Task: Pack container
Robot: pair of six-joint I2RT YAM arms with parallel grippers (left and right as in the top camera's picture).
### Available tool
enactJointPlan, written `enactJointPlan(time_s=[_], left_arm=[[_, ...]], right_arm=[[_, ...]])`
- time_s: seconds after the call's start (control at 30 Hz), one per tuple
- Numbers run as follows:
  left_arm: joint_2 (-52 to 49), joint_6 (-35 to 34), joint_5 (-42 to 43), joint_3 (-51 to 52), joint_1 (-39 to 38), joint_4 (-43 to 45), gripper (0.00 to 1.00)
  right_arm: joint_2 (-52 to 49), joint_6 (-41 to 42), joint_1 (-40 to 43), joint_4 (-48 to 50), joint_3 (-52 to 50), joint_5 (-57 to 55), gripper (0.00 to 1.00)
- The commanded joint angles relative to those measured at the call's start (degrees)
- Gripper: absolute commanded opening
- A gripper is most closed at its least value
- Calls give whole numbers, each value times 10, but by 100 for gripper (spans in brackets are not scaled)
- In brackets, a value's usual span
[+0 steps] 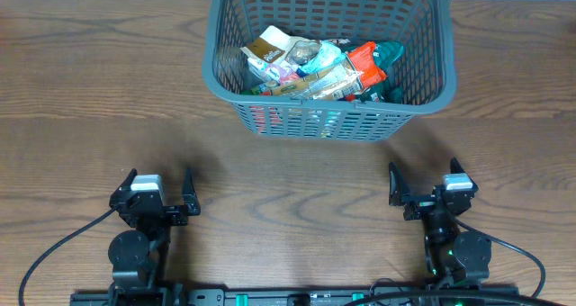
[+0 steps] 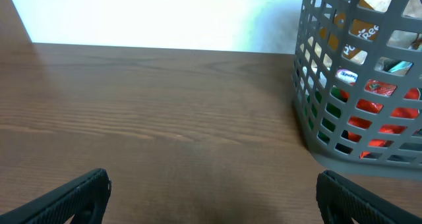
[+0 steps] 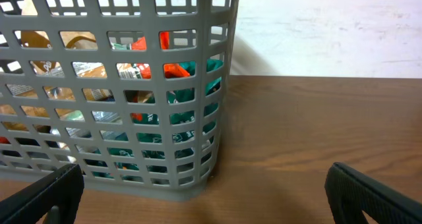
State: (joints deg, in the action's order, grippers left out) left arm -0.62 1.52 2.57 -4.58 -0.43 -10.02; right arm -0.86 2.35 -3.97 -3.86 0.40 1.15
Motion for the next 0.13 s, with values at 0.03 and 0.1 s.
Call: enactJointPlan(time_s=[0.03, 0.1], left_arm=[[4, 4, -3, 15, 3, -3, 98], [4, 4, -3, 15, 3, -3, 99]], right_arm=[[2, 6, 6, -2, -1, 4, 99], [2, 6, 6, -2, -1, 4, 99]])
